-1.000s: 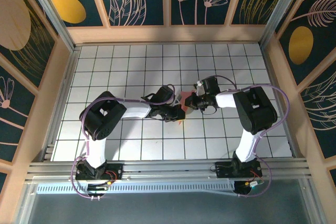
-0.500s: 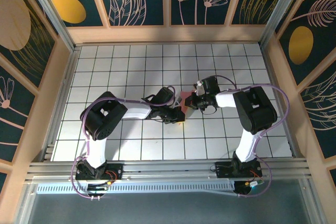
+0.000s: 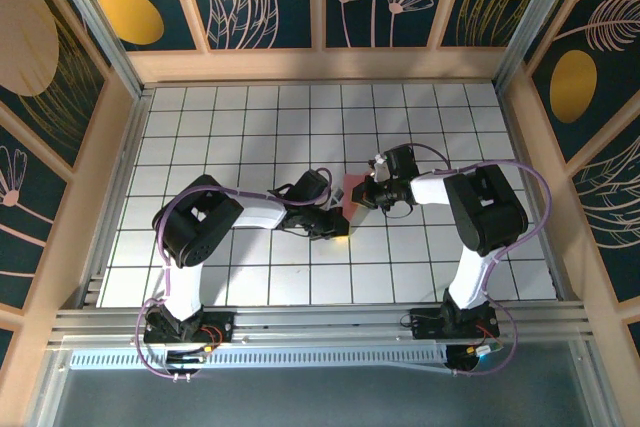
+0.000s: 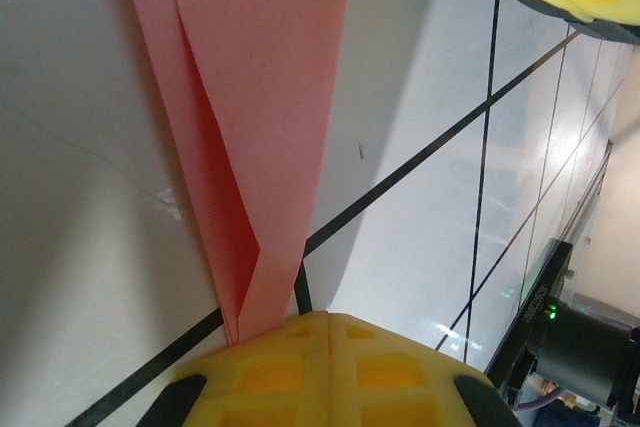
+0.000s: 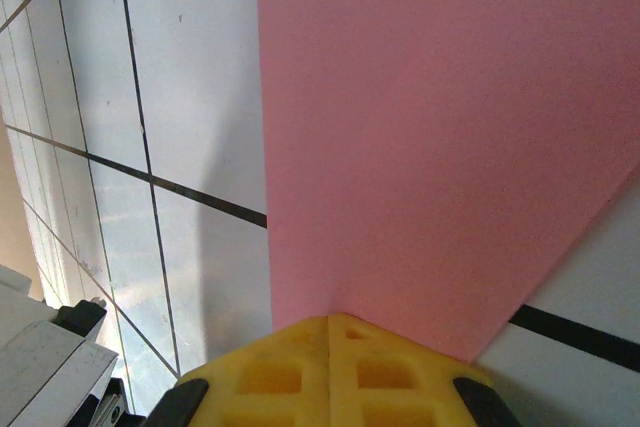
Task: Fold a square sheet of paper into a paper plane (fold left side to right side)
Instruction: Fold the wing for the fifth time at the center of the table.
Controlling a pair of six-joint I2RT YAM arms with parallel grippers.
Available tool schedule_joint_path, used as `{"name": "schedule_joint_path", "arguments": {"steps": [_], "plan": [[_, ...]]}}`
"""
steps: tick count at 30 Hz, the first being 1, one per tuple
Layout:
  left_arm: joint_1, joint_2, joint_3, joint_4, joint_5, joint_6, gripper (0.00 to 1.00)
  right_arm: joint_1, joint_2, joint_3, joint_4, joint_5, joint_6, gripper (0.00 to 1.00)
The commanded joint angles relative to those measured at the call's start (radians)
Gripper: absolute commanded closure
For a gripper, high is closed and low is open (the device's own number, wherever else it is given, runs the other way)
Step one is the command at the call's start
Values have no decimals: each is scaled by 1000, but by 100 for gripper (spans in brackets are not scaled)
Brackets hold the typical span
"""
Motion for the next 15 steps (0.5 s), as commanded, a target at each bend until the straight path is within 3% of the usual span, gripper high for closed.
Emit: {"name": "schedule_joint_path", "arguments": {"steps": [1,7,15], "plan": [[-7,13,-15,-4,21,8,100,1,91,-28,-108,151,-39,100],[-9,-8,-17,56,26,-25,100,2,91,-29,-107,153,-39,100],[5,-19,55,17,-11,-8,100,2,91,-31,-107,152,-39,100]]}}
